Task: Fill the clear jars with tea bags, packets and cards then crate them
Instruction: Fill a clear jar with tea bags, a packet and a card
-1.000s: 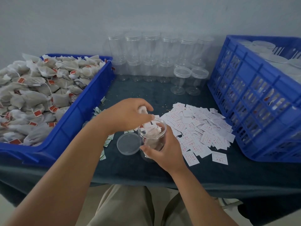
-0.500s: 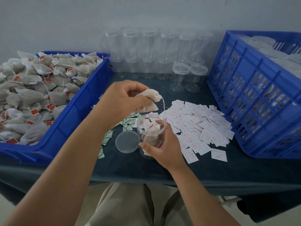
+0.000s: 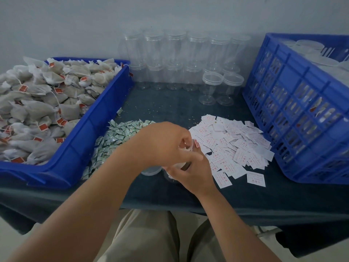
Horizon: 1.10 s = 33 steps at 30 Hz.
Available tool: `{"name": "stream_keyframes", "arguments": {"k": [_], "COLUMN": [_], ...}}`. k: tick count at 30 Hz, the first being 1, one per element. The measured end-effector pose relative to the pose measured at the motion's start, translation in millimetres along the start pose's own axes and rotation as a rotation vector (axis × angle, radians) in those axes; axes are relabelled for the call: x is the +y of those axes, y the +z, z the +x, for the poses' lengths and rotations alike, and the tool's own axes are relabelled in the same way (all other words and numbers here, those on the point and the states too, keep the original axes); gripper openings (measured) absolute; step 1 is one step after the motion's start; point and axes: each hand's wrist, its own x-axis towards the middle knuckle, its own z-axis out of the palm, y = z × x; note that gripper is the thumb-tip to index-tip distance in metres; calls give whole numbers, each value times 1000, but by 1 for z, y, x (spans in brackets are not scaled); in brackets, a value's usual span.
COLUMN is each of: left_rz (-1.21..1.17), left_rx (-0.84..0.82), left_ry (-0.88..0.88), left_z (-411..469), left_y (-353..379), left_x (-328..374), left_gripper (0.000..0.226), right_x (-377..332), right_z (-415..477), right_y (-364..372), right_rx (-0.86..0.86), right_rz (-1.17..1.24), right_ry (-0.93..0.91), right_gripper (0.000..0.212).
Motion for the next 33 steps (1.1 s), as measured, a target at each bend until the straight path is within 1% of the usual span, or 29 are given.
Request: {"name": "stream_keyframes", "arguments": {"k": [3, 5, 6, 8, 9, 10, 13, 15, 17, 18, 19, 20, 21, 22, 23, 24, 25, 27, 30, 31, 32, 33], "left_rz": [130, 136, 113, 45, 19, -14, -188, -218, -142, -93, -19, 64, 135, 173, 177, 164, 133, 117, 177, 174, 157, 149], "left_rx": [-78, -127, -140, -127, -88, -15, 276, 413, 450, 419, 332, 199, 50, -66, -139, -169, -174, -117, 17, 36, 27, -15], "left_ry": [-59, -90, -96, -98, -88, -78, -120, -227, -431, -561, -697, -800, -883, -932, -953, -964, -980, -991, -927, -905, -901, -904], "left_z": [4, 5, 6, 5, 3, 0, -19, -32, -43, -47, -52, -57, -62, -68, -73, -78, -82, -82, -74, -71, -70, -70], "left_y": [8, 7, 5, -4, -12, -20, -48, -64, -76, -81, -83, -80, -73, -62, -51, -40, -31, -24, -34, -34, -32, -28], "left_x": [5, 8, 8, 7, 2, -5, -38, -72, -116, -140, -163, -185, -204, -220, -231, -240, -245, -253, -257, -257, -257, -257], "left_gripper": [59, 72, 74, 68, 61, 51, 22, 13, 18, 18, 13, 7, 17, 27, 29, 26, 22, 20, 21, 20, 18, 19], "right_x": [1, 2, 2, 3, 3, 3, -1, 0, 1, 2, 3, 3, 3, 3, 3, 3, 3, 2, 2, 2, 2, 2], "right_z": [0, -1, -2, -2, -2, -2, -2, -2, -1, -1, -1, -1, -1, -1, -1, -1, -1, -1, -1, -1, -1, -1], "right_y": [2, 3, 3, 2, 2, 1, -1, -1, -1, -1, -1, 0, 0, 1, 2, 2, 2, 2, 1, 1, 2, 1], "right_rx": [-23, -27, -23, -7, 6, 21, 57, 59, 60, 58, 54, 50, 46, 41, 38, 37, 36, 35, 36, 37, 39, 40], "right_rz": [0, 16, 15, 7, 5, -1, -45, -51, -41, -32, -21, -5, 15, 30, 38, 39, 40, 41, 45, 48, 51, 52], "right_ry": [4, 6, -4, -16, -15, -16, -34, -45, -47, -46, -44, -39, -33, -26, -19, -13, -7, 3, 10, 13, 15, 16], "right_gripper": [56, 68, 74, 75, 73, 71, 70, 71, 71, 72, 73, 75, 77, 80, 82, 84, 85, 85, 82, 83, 85, 87]}}
